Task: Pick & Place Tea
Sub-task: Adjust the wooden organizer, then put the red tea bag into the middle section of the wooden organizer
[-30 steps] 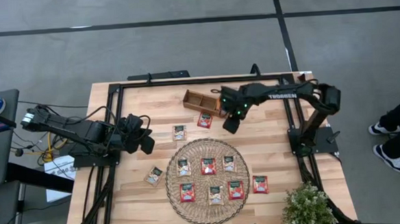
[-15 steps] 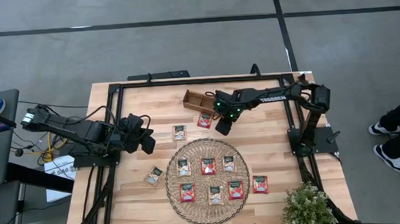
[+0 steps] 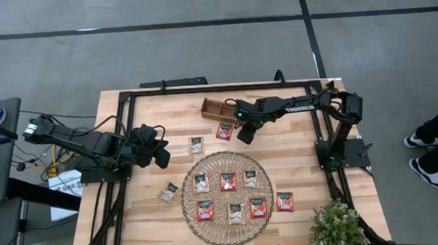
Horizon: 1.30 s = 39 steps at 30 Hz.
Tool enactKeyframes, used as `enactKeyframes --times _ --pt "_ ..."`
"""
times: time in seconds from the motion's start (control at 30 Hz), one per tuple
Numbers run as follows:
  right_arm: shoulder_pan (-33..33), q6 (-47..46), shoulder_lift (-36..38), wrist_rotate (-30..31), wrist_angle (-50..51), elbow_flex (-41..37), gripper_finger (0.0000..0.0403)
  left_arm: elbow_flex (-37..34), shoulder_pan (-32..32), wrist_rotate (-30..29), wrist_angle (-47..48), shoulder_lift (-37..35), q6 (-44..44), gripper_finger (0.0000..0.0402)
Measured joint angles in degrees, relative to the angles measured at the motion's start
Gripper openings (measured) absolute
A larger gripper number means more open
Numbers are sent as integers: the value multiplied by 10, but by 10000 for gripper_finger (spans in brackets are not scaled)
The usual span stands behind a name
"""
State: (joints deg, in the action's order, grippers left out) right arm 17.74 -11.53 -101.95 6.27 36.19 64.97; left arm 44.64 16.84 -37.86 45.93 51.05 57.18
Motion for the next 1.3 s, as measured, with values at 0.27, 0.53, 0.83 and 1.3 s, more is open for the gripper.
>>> enactKeyframes --times 0.27,0.53,0.83,1.3 --pt "13 15 0 43 13 0 114 0 0 -4 0 0 -9 0" --pt "34 45 0 64 4 0 114 0 0 -4 0 0 -9 0" --pt "52 60 0 76 -28 0 114 0 0 -4 -2 0 -12 0" --pt "-60 103 133 -36 -30 9 114 0 0 2 -27 0 -42 0"
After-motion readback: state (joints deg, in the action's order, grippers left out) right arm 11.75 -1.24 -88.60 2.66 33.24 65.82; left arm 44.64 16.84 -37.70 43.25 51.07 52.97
